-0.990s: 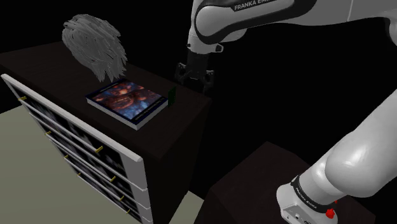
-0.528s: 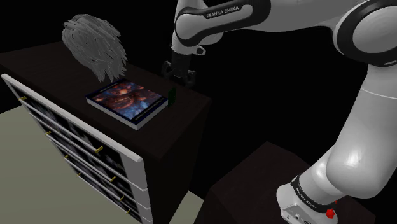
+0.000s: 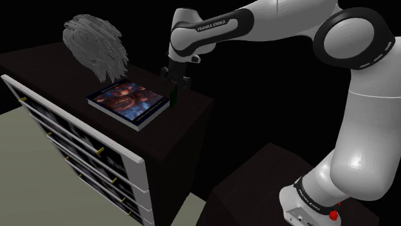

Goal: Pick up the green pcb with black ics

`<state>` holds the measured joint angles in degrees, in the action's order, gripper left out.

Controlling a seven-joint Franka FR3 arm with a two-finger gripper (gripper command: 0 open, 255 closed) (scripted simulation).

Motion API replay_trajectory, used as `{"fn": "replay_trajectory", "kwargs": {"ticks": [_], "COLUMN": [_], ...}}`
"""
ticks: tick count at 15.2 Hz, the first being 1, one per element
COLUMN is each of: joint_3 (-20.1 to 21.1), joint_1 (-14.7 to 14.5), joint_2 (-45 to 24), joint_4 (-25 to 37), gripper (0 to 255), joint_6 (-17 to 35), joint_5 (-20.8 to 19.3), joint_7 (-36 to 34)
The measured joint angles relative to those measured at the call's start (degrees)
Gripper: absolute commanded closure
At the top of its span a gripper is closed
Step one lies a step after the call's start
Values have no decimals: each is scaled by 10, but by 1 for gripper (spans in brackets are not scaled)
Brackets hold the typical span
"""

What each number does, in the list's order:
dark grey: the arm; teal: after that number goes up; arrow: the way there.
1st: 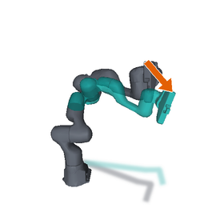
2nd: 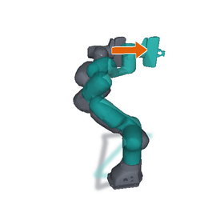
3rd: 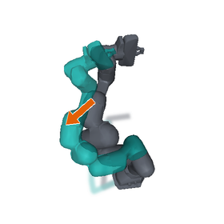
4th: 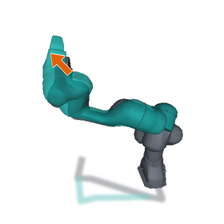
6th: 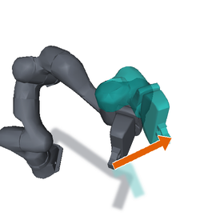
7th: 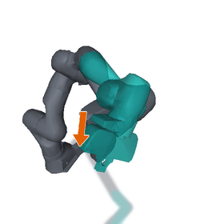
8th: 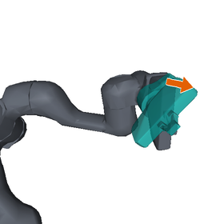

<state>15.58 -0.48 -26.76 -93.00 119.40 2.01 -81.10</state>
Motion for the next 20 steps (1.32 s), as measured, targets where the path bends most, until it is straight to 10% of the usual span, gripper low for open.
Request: {"fn": "replay_trajectory", "kwargs": {"ticks": [3, 4, 20], "joint_3": [-1, -1, 1], "joint_1": [0, 0, 0], "joint_2": [-7, -7, 7], "joint_4": [-5, -6, 11], "gripper": [0, 255, 255], "joint_6": [12, 14, -16], "joint_5": [-1, -1, 1], "joint_7": [1, 1, -2]}}
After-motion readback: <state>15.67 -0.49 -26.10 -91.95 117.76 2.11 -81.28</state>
